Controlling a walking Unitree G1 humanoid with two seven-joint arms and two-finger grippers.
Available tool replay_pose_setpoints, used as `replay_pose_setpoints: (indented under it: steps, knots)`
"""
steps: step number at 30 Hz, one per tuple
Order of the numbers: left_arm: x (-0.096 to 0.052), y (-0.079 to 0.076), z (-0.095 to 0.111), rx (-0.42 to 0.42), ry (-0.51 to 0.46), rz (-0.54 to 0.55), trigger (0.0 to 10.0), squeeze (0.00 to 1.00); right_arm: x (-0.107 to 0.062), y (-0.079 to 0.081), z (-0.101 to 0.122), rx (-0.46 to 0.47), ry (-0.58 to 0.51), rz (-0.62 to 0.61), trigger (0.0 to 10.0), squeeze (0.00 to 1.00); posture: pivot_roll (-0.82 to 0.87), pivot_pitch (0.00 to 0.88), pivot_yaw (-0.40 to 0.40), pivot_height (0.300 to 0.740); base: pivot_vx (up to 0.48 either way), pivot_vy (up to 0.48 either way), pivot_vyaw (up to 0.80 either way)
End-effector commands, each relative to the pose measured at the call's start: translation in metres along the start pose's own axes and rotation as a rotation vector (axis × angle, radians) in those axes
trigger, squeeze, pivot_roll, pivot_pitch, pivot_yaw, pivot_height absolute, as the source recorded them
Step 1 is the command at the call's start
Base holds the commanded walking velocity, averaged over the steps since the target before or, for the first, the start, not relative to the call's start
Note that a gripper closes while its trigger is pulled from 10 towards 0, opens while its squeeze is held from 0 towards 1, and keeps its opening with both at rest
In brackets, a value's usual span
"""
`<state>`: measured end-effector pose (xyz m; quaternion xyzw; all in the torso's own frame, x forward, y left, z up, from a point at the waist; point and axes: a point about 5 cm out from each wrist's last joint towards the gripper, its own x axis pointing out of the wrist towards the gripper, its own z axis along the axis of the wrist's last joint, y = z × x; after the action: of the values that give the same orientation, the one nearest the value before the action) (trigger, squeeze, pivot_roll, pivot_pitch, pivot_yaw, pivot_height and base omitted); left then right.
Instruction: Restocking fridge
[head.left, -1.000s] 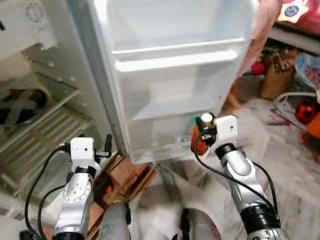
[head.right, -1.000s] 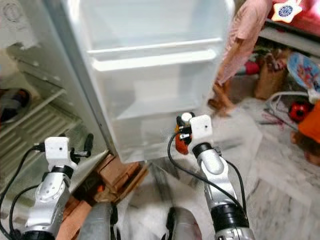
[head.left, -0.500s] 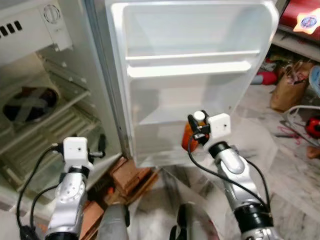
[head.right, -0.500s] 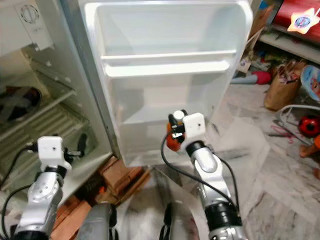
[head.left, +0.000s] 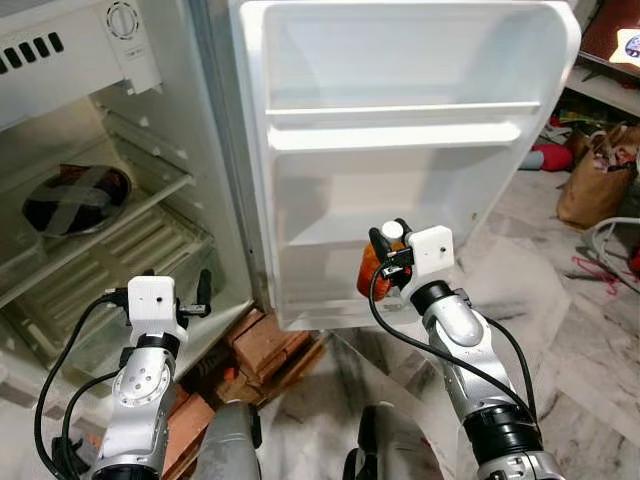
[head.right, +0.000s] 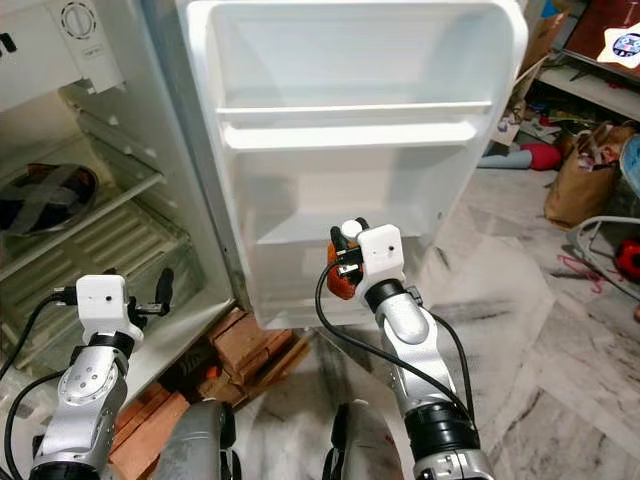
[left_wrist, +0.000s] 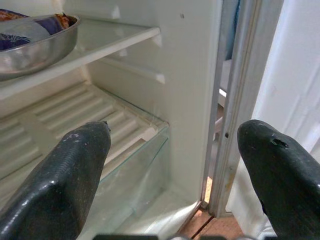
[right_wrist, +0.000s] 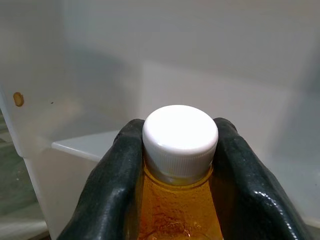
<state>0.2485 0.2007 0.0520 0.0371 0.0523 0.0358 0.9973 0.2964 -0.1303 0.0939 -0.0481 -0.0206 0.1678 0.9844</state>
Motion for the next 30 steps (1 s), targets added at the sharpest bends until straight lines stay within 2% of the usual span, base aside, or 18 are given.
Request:
replay_pose_setpoints:
  steps: [1, 5, 17, 30]
  knots:
    - [-0.0007, 0.0002, -0.0013, 0.008, 0.009, 0.002, 10.0, 0.00, 0.0024, -0.0032, 0.0030, -0.007, -0.010, -0.014, 10.0, 0.00, 0.01, 0.042, -0.034, 0.648, 0.000, 0.000, 0.00]
    - [-0.0014, 0.0008, -0.0017, 0.000, 0.009, 0.005, 10.0, 0.00, 0.0024, -0.0032, 0.0032, -0.008, -0.013, -0.017, 10.0, 0.00, 0.02, 0.043, -0.036, 0.628, 0.000, 0.000, 0.00]
    - [0.0007, 0.0013, 0.0034, 0.013, -0.023, 0.003, 10.0, 0.00, 0.0026, -0.0032, 0.0039, -0.004, -0.017, -0.017, 10.0, 0.00, 0.02, 0.045, -0.033, 0.628, 0.000, 0.000, 0.00]
    - [-0.0008, -0.0009, 0.0029, 0.005, -0.027, -0.007, 10.0, 0.00, 0.0019, -0.0041, 0.0037, -0.009, -0.016, -0.016, 10.0, 0.00, 0.01, 0.050, -0.034, 0.628, 0.324, 0.000, 0.00]
